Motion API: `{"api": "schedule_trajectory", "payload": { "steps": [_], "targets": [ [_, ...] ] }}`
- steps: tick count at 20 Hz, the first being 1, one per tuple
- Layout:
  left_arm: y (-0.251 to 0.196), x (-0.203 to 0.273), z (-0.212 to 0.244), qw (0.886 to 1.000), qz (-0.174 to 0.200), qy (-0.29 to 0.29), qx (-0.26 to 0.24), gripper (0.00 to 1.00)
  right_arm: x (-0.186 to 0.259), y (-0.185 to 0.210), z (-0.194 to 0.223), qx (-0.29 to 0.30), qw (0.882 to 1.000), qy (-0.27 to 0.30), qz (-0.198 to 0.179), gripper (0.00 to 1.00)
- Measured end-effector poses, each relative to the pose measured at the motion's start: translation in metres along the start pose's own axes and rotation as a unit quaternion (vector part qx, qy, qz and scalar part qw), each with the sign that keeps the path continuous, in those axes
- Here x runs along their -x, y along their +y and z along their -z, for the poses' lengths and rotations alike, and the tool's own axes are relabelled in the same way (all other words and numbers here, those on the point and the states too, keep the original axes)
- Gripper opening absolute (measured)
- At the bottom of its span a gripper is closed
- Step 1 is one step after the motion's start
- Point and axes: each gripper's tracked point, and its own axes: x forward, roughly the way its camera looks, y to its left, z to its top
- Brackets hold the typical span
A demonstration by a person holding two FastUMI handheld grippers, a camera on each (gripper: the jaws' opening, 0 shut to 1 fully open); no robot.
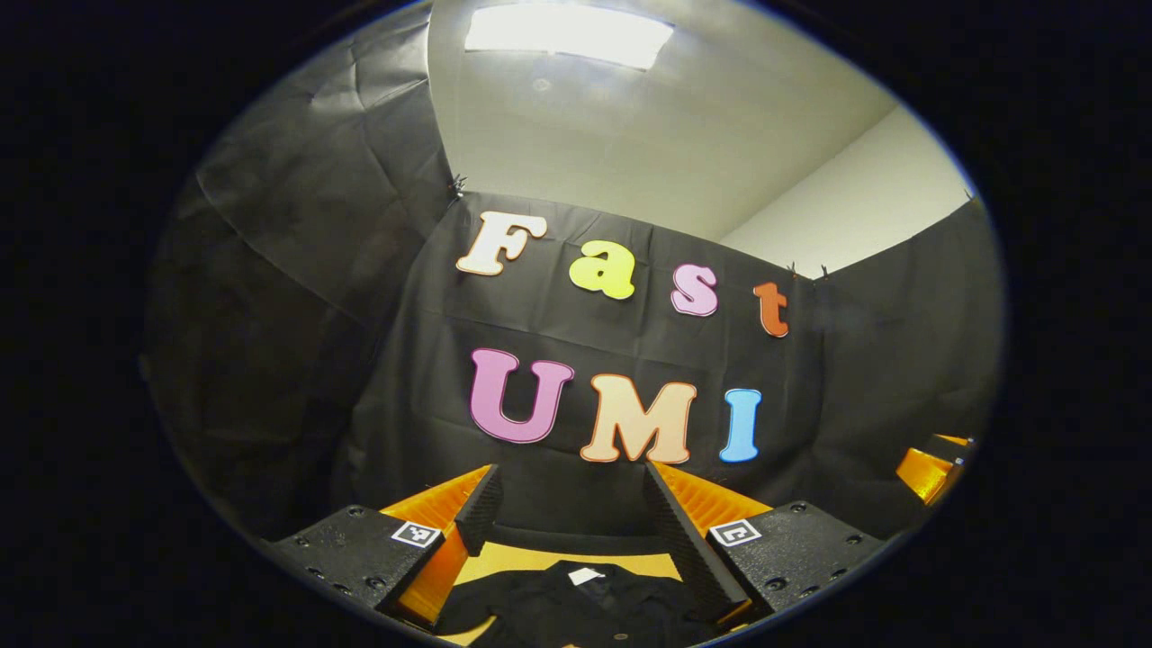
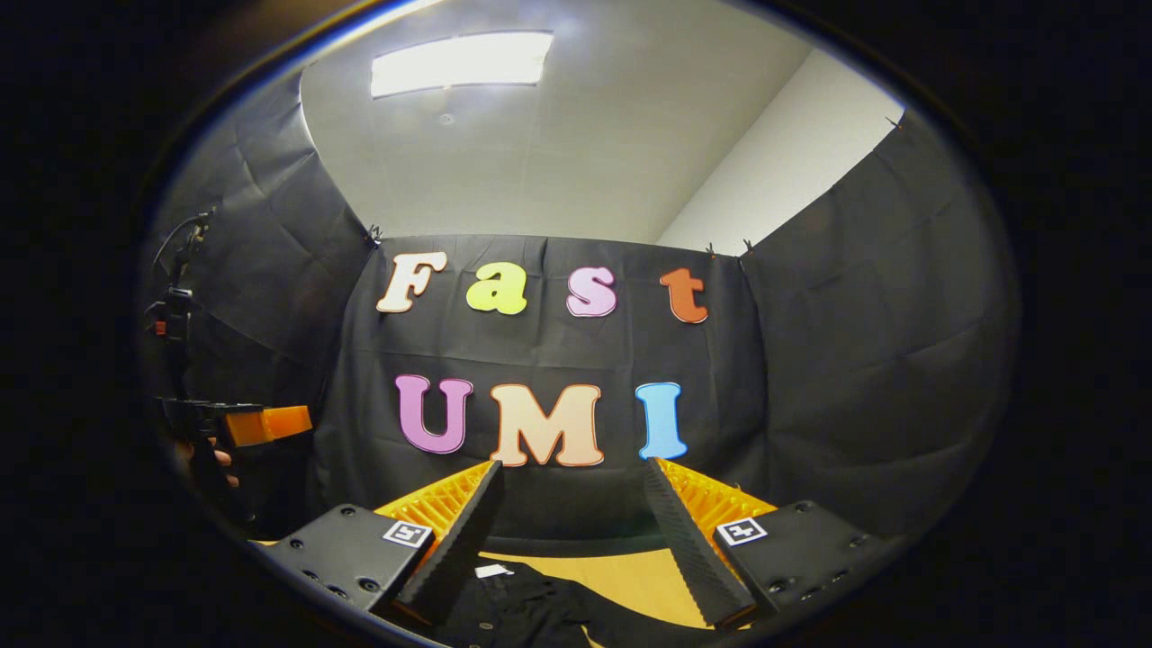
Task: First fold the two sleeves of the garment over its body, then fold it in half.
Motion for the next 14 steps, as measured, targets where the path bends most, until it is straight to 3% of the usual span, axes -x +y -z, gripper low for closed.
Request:
{"api": "schedule_trajectory", "payload": {
  "steps": [5,14],
  "targets": [
    [0.005,-0.007,0.000,1.000,-0.005,-0.003,-0.021,0.92,-0.014,0.009,0.004,0.008,1.000,-0.004,-0.007,1.00],
    [-0.035,-0.013,-0.015,0.999,-0.007,-0.036,-0.013,0.92,-0.031,-0.037,0.004,-0.015,1.000,0.006,-0.016,0.99]
  ]
}}
